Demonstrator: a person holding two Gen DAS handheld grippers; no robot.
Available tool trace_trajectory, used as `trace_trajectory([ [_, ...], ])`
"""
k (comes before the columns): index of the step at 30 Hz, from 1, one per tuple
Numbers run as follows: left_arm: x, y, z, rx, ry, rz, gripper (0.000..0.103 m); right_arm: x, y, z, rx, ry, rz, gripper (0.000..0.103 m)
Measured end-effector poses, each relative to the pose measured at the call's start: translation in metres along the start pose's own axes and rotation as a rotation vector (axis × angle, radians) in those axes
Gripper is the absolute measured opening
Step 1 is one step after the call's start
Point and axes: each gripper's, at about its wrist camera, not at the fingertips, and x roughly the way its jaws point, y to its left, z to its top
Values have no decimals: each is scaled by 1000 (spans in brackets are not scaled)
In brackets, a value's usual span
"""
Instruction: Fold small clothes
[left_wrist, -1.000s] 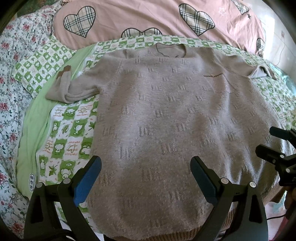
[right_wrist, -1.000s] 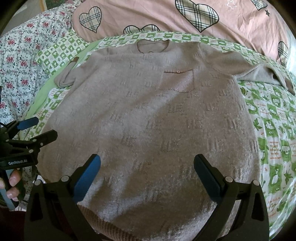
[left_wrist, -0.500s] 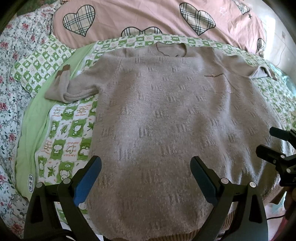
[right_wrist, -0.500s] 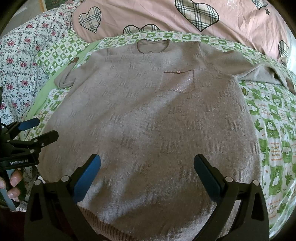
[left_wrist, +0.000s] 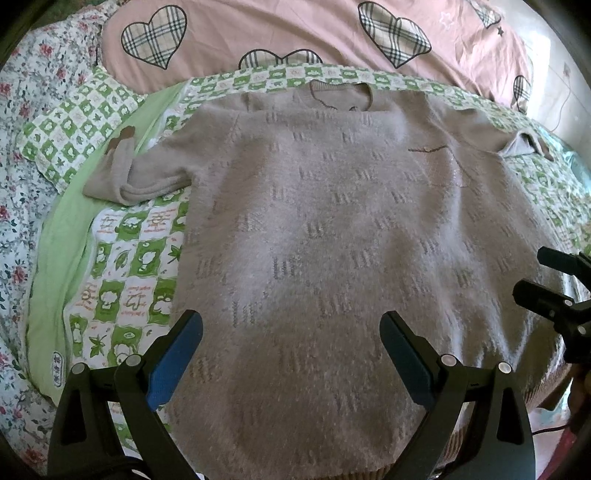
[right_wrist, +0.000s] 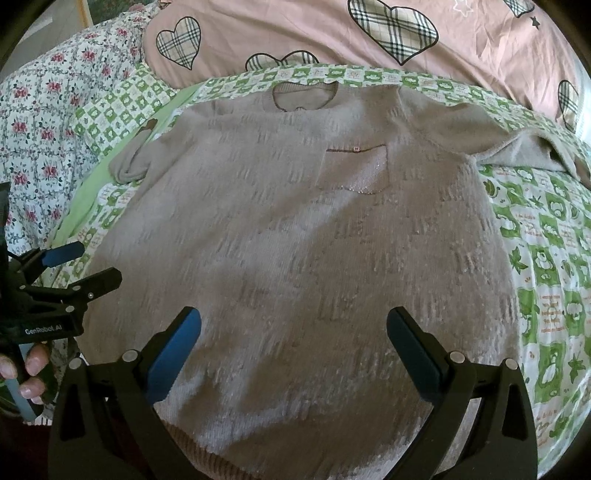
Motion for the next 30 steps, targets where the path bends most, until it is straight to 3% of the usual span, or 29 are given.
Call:
trace_trajectory([
  [6, 7, 7, 12, -10, -9, -9, 97, 4, -2, 5, -2, 9, -2, 101],
  [12, 15, 23, 50, -5, -64, -4, 97, 12, -17, 32, -6, 6, 11, 101],
  [19, 48, 45, 135, 99, -117, 26, 97, 29, -54, 95, 10, 39, 30, 101],
  [21, 57, 49, 160, 127, -148, 30, 97, 34, -63, 117, -22, 22, 4, 101],
  [25, 100, 64, 215, 180, -135, 25, 97, 54, -86, 162, -74, 10, -31, 101],
  [27, 106, 70, 237, 184, -171, -7, 97, 71, -102, 184, -84, 29, -47, 101],
  [30, 134, 78, 268, 213, -149, -79, 97, 98, -122, 210, -102, 60, -64, 101],
])
